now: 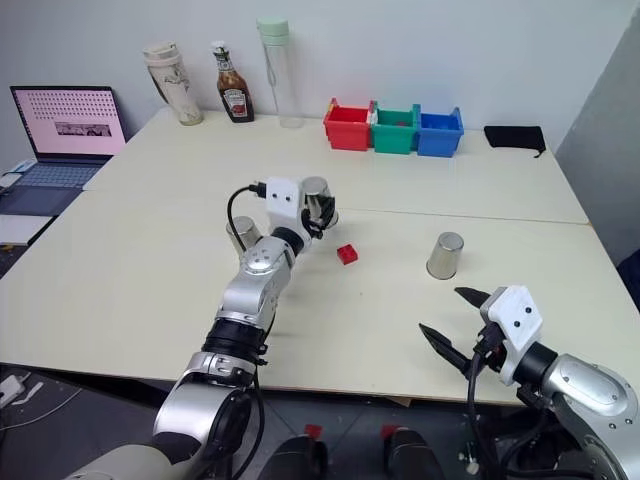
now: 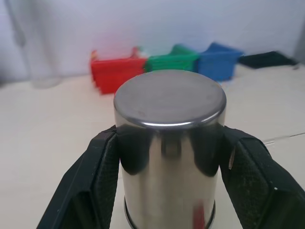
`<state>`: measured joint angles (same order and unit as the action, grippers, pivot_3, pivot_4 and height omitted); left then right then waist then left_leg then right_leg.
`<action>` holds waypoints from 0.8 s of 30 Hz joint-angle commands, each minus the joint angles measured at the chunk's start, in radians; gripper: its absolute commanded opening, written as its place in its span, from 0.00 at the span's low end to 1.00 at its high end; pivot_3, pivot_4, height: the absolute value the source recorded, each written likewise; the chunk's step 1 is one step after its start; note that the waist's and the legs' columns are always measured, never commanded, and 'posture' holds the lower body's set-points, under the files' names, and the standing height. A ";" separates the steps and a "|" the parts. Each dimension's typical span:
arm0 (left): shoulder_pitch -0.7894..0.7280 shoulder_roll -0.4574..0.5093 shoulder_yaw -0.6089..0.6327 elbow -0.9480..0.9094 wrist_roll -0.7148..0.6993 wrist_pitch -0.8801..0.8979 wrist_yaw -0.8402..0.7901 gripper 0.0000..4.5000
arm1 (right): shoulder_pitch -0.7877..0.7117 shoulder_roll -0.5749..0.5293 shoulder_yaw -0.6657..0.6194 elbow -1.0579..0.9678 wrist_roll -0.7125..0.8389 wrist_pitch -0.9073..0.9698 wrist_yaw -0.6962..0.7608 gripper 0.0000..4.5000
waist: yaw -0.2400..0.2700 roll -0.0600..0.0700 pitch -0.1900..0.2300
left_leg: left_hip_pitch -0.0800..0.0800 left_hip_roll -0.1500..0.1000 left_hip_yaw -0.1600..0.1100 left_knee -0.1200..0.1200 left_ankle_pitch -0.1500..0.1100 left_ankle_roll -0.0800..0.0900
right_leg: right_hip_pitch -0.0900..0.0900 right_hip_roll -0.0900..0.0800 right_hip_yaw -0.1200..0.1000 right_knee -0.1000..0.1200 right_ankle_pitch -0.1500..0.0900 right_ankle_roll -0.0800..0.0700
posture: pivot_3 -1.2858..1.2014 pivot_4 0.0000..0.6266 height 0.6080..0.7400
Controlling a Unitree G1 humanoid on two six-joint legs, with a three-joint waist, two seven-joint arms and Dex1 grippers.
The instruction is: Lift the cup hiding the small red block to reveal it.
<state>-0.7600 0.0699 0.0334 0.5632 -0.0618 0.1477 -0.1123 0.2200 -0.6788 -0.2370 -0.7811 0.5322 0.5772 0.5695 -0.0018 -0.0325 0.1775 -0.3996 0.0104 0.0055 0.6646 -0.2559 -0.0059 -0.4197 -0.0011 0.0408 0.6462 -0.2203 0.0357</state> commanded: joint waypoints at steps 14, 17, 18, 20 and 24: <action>0.038 0.036 -0.011 -0.104 0.036 0.086 -0.001 0.99 | -0.020 -0.010 -0.020 -0.043 0.027 0.033 -0.001 1.00 | -0.001 0.000 0.000 | 0.000 0.000 0.000 0.000 0.000 0.000 | 0.000 0.000 0.000 0.000 0.000 0.000 | 0.52 0.24 1.00; 0.074 0.062 -0.009 -0.221 0.021 0.178 -0.020 0.99 | -0.014 -0.006 -0.013 -0.043 0.027 0.030 -0.002 1.00 | -0.001 0.000 0.000 | 0.000 0.000 0.000 0.000 0.000 0.000 | 0.000 0.000 0.000 0.000 0.000 0.000 | 0.52 0.24 1.00; 0.093 0.073 -0.007 -0.297 0.001 0.247 -0.039 0.99 | -0.016 -0.003 -0.008 -0.041 0.028 0.030 -0.004 1.00 | -0.001 0.000 0.000 | 0.000 0.000 0.000 0.000 0.000 0.000 | 0.000 0.000 0.000 0.000 0.000 0.000 | 0.52 0.24 1.00; 0.141 0.110 -0.019 -0.494 -0.060 0.428 -0.105 0.99 | -0.025 0.011 -0.002 -0.033 0.036 0.033 -0.015 1.00 | -0.004 0.000 0.000 | 0.000 0.000 0.000 0.000 0.000 0.000 | 0.000 0.000 0.001 0.001 0.000 0.000 | 0.52 0.24 1.00; 0.200 0.231 -0.044 -0.767 -0.167 0.681 -0.251 0.99 | -0.021 0.021 0.032 -0.018 0.026 0.023 0.002 1.00 | -0.006 0.000 0.000 | 0.000 0.001 0.000 0.000 0.000 0.000 | 0.000 0.000 0.000 0.001 0.000 0.000 | 0.52 0.24 1.00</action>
<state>-0.5551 0.2596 -0.0004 -0.0673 -0.1785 0.7371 -0.2977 0.2011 -0.6608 -0.2068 -0.7838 0.5522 0.6193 0.5647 -0.0080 -0.0325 0.1775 -0.3991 0.0118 0.0047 0.6645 -0.2557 -0.0062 -0.4200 -0.0010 0.0408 0.6479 -0.2204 0.0351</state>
